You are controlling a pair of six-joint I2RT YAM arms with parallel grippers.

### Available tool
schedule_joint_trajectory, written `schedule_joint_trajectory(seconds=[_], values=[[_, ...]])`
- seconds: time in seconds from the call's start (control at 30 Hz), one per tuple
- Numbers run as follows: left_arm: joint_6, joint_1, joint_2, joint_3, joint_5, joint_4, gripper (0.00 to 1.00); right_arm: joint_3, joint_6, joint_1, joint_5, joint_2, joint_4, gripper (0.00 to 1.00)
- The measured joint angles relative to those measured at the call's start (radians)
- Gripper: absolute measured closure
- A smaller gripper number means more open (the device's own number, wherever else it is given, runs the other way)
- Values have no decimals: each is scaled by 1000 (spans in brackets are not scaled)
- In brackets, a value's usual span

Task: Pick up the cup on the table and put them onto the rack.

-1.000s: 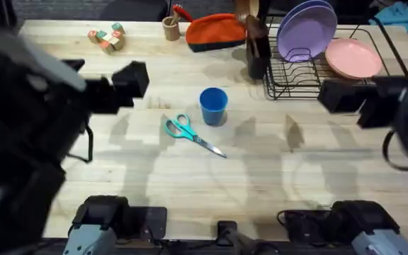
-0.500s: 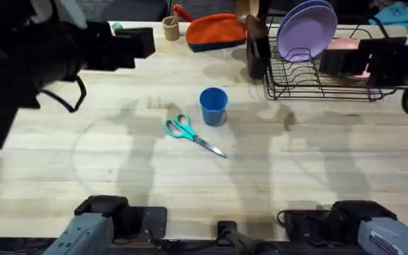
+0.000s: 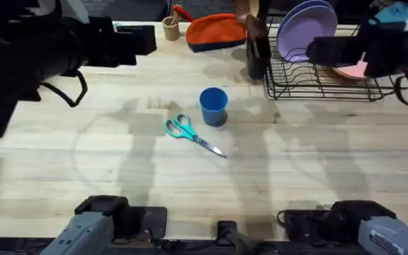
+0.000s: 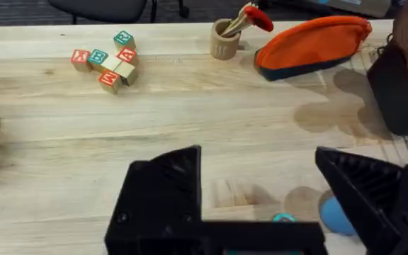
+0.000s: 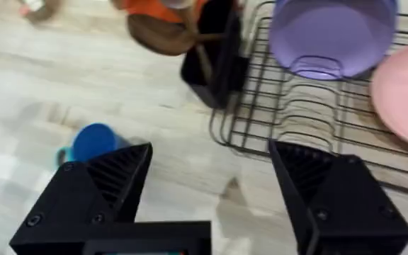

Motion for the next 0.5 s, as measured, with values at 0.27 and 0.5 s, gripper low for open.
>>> schedule_joint_trajectory(seconds=[0.27, 0.5], values=[[0, 0, 0, 0, 0, 0, 7, 0, 0, 180, 4, 76, 44, 5], [0, 0, 0, 0, 0, 0, 7, 0, 18, 403, 127, 180, 94, 6]])
